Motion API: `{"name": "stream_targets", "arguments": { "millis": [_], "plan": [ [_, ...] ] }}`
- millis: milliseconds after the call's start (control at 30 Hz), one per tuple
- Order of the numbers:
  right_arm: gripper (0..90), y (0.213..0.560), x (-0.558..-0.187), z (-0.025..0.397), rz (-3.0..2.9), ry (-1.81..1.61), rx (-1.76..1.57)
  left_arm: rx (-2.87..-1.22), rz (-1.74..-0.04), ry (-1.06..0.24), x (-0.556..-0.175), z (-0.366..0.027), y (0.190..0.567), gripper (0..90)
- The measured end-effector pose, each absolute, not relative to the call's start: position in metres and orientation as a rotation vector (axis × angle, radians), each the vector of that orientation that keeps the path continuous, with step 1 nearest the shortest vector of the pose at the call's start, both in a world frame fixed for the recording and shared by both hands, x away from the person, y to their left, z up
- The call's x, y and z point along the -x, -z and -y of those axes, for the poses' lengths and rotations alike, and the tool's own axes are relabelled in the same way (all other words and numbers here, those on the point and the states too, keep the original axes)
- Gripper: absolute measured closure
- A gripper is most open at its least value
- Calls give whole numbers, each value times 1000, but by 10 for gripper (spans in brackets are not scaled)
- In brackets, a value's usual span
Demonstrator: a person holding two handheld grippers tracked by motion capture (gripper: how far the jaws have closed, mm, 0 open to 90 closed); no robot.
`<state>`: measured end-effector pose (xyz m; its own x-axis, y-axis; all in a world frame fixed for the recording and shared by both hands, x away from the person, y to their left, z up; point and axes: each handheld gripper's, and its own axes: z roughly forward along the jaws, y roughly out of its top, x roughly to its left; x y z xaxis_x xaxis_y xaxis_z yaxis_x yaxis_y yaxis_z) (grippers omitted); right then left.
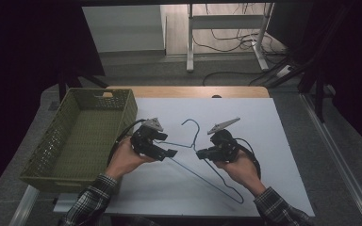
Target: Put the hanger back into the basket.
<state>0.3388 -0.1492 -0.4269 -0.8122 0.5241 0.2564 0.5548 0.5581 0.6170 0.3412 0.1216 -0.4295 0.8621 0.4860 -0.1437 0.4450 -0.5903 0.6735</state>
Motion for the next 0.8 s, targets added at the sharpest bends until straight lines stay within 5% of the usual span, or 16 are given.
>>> {"name": "stream_targets", "arguments": {
  "millis": [367, 800],
  "plan": [
    [869, 419, -331, 151, 2747, 1086, 812, -2412, -501, -43, -348, -99, 429, 463],
    [865, 419, -331, 150, 2802, 1049, 733, -2533, -294, 64, -347, -85, 429, 831]
  ]
}}
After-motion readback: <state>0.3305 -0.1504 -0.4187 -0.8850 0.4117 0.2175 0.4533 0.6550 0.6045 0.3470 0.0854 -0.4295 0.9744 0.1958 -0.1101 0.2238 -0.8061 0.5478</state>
